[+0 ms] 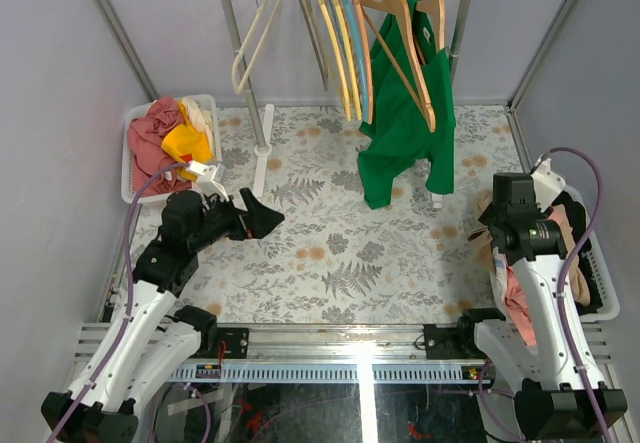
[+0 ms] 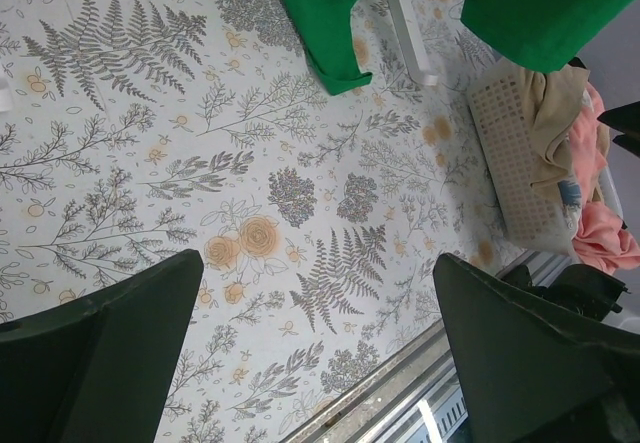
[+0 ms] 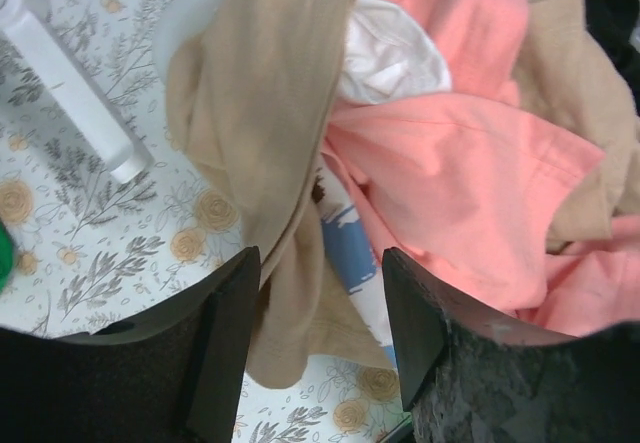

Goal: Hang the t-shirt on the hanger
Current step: Pick up the T-shirt and place it in the bin.

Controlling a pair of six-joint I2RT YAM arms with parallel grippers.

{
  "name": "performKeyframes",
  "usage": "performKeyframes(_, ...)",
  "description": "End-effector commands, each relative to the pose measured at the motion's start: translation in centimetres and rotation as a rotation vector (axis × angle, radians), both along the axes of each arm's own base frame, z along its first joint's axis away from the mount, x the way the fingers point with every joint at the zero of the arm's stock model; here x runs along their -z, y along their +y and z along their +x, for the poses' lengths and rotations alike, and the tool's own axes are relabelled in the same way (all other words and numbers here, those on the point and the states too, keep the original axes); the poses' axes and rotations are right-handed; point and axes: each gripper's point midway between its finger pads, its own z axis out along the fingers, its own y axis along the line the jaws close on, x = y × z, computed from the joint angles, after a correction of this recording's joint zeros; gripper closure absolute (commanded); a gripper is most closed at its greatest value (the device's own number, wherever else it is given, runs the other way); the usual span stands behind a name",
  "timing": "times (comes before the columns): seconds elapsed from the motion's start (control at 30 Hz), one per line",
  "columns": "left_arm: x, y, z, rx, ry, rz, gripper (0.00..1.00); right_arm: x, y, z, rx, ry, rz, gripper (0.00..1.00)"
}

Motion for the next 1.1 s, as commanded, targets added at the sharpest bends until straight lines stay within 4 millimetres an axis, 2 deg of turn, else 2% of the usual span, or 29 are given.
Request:
performKeyframes(0.0, -1.6, -0.5, -0.3, 0.043, -0.083, -0.019, 0.0, -1.1, -2.2, -1.6, 0.146, 0.004, -0.023, 0.41)
performKeyframes(0.2, -2.4, -0.3, -0.7, 0.038, -0.115, -0.025, 0.0, 1.1, -3.8, -1.8, 0.233, 0.08, 0.032, 0.39)
performKeyframes(0.47, -2.7, 0.0, -0.7, 0.022, -0.13, -0.026, 0.0, 4.9, -6.4, -1.2, 0.313, 0.082, 0.18, 0.43)
performKeyframes(0.67, -2.7, 0.0, -0.7, 0.02, -0.128, -0.024, 0.0, 6.7, -7.2, -0.2, 0.342, 0.085, 0.237, 0.47)
performKeyframes(0.77, -2.7, 0.0, -0.6, 0.019, -0.128, -0.024, 0.0, 7.4, -7.1, 0.3, 0.345, 0.083, 0.268, 0.59)
performKeyframes(0.87, -2.6, -0.1, -0.7, 0.026, -0.123, -0.025, 0.0, 7.6, -7.1, 0.4, 0.346, 0.087, 0.27, 0.77)
performKeyframes(0.97, -2.5, -0.1, -0.7, 0.029, -0.12, -0.025, 0.0, 6.8, -7.1, 0.3, 0.336, 0.064, 0.26, 0.95)
performKeyframes(1.07, -2.5, -0.2, -0.7, 0.034, -0.118, -0.027, 0.0, 5.4, -6.8, 0.3, 0.313, 0.023, 0.256, 1.0)
